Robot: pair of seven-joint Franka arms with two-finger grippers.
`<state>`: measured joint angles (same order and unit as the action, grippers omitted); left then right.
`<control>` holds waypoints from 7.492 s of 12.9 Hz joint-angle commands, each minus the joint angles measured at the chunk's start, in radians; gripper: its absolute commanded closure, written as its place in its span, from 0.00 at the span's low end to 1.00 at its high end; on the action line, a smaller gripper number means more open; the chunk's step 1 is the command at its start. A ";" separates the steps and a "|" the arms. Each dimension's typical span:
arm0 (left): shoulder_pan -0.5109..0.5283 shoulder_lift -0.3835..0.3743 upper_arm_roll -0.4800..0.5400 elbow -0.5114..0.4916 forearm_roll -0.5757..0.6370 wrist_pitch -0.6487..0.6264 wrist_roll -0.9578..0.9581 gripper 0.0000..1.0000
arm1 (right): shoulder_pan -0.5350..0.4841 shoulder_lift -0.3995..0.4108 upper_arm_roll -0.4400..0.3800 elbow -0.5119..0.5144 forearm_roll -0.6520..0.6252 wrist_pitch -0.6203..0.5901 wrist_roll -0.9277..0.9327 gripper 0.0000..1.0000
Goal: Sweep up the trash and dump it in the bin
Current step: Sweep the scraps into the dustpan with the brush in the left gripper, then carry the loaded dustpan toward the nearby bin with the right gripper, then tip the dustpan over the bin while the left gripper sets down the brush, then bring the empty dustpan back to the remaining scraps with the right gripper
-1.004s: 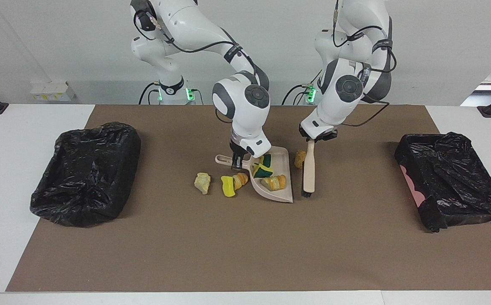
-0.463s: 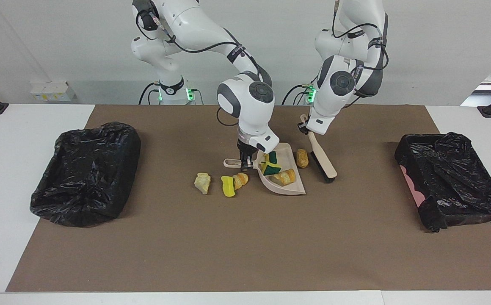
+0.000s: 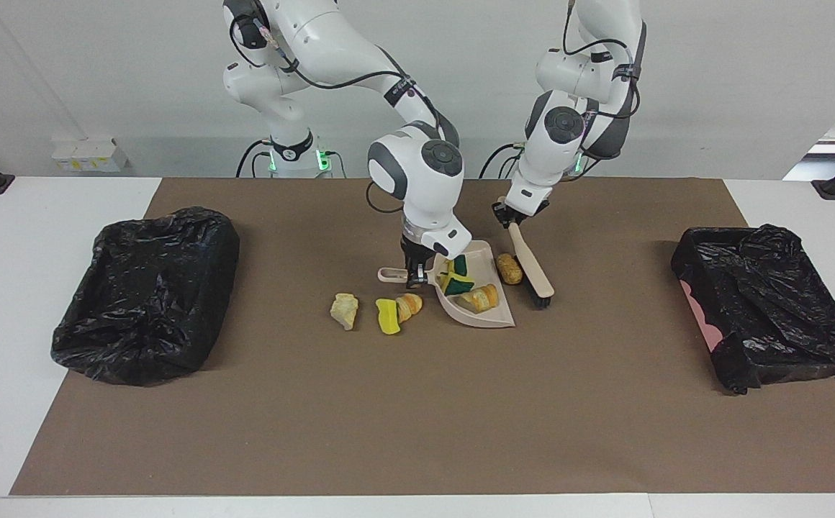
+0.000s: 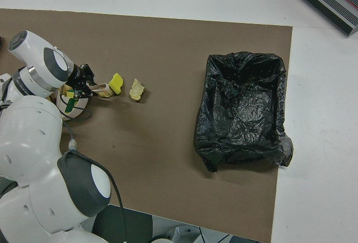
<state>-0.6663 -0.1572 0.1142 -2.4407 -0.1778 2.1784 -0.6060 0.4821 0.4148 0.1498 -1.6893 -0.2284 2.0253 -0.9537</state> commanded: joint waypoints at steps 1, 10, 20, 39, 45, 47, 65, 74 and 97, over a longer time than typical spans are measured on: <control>-0.053 -0.001 0.013 0.011 -0.061 0.021 0.055 1.00 | -0.013 -0.028 0.013 -0.059 0.000 0.067 0.047 1.00; -0.055 0.013 0.024 0.135 -0.017 -0.175 -0.007 1.00 | -0.091 -0.050 0.014 -0.066 0.064 0.093 -0.045 1.00; -0.148 -0.165 -0.167 -0.099 0.008 -0.128 -0.211 1.00 | -0.393 -0.128 0.014 -0.003 0.135 -0.036 -0.339 1.00; 0.101 -0.044 -0.222 0.096 0.008 -0.127 0.070 0.00 | -0.891 -0.201 0.007 0.177 0.025 -0.280 -0.807 1.00; 0.353 0.031 -0.222 0.489 0.067 -0.383 0.366 0.00 | -0.948 -0.223 0.005 0.148 -0.271 -0.260 -0.873 1.00; 0.407 0.060 -0.220 0.612 0.110 -0.481 0.464 0.00 | -0.959 -0.237 0.005 0.125 -0.380 -0.237 -0.863 1.00; 0.631 0.154 -0.205 0.959 0.141 -0.660 0.709 0.00 | -0.878 -0.554 0.013 -0.173 -0.902 -0.160 -0.631 1.00; 0.633 0.151 -0.202 0.954 0.141 -0.666 0.703 0.00 | -0.808 -0.532 0.014 -0.174 -0.341 -0.192 -0.590 1.00; 0.633 0.151 -0.202 0.954 0.141 -0.666 0.703 0.00 | -0.044 0.023 0.016 0.176 0.242 -0.148 1.465 1.00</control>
<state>-0.0426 -0.0028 -0.0825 -1.4956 -0.0514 1.5193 0.0883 0.4108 0.3372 0.1636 -1.6258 -0.0329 1.8988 0.3954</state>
